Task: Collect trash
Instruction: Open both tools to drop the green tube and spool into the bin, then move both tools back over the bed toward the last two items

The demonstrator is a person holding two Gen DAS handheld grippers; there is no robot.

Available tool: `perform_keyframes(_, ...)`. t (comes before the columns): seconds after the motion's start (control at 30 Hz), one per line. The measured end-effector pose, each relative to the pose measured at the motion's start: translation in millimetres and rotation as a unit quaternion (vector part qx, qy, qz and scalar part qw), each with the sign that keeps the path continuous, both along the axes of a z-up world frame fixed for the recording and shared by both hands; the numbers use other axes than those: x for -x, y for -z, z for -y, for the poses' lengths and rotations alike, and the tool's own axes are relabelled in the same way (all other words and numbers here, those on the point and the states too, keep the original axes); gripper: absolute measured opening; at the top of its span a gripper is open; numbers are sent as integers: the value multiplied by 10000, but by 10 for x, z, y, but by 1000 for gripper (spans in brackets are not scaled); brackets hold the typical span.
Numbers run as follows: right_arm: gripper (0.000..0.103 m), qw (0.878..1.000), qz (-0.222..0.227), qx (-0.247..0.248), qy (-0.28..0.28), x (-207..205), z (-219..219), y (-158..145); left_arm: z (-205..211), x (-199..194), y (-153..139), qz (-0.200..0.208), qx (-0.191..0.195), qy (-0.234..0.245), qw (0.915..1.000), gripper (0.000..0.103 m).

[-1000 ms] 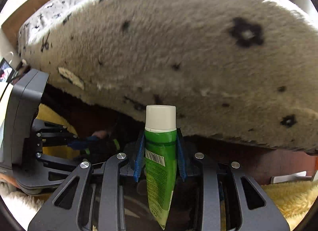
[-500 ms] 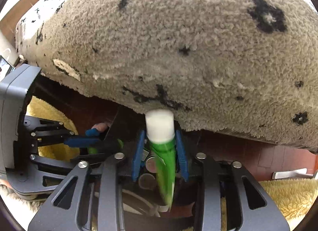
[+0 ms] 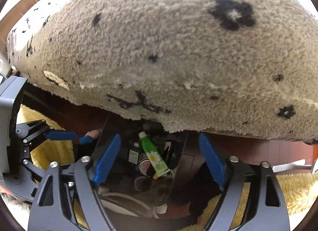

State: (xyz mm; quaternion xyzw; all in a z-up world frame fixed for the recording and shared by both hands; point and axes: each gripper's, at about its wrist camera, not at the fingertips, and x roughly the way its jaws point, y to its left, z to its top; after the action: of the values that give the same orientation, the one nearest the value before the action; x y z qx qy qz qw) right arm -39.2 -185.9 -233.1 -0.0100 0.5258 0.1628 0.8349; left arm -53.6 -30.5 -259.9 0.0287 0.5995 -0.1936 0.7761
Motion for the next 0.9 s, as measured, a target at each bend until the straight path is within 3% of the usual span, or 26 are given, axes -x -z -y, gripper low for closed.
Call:
perform_keyframes(0.1,85,9999,154,43,17,-13,15,-136,45,-3,-164,237,-99,116,9996,93)
perform_keyframes(0.27,85,9969,785,42,92,-78,57,-550,-41,-31,-653,749,-66,163,9970,95)
perform_keyframes(0.47,85,9860,1643,-197,216,-256,206,-1256,-212,-213,-1350,1441,-1,42,9896,95)
perform_keyframes(0.63,88,9732,2247,-36,487,-530,345,-1745,-380,-510,-1738,1808,-92,-206,9833,95)
perform_keyframes(0.9,89,9639,2481,304,913,-1133,678,-2189,-664,-1165,-2036,2063,-340,-719,9753,95)
